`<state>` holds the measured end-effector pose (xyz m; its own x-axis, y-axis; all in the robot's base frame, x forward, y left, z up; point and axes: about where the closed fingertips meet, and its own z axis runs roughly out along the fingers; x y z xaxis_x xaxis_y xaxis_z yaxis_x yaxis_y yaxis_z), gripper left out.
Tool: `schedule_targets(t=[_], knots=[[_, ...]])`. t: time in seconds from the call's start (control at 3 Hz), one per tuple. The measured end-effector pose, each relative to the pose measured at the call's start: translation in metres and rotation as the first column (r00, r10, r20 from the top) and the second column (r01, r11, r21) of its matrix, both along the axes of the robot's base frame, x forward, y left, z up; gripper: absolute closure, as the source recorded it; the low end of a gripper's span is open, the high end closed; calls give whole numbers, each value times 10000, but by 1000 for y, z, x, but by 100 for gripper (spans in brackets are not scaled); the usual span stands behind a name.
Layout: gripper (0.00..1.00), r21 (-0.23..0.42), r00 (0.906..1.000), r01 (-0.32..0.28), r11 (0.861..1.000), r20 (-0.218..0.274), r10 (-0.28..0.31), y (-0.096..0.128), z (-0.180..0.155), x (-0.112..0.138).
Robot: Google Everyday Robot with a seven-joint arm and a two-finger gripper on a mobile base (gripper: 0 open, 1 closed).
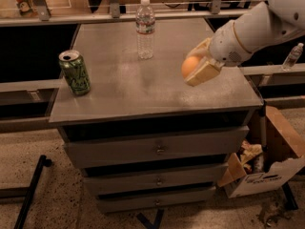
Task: Move orange near green can
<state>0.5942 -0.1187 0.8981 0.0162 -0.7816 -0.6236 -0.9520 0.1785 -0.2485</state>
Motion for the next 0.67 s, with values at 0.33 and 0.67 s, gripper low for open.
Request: schedule_targets(t=[0.33,0.67], knots=[[100,-259,9913,-1218,9922,475,1229,51,21,-4],[100,-908,9679,-2448,9653,355,2488,118,8,-2]])
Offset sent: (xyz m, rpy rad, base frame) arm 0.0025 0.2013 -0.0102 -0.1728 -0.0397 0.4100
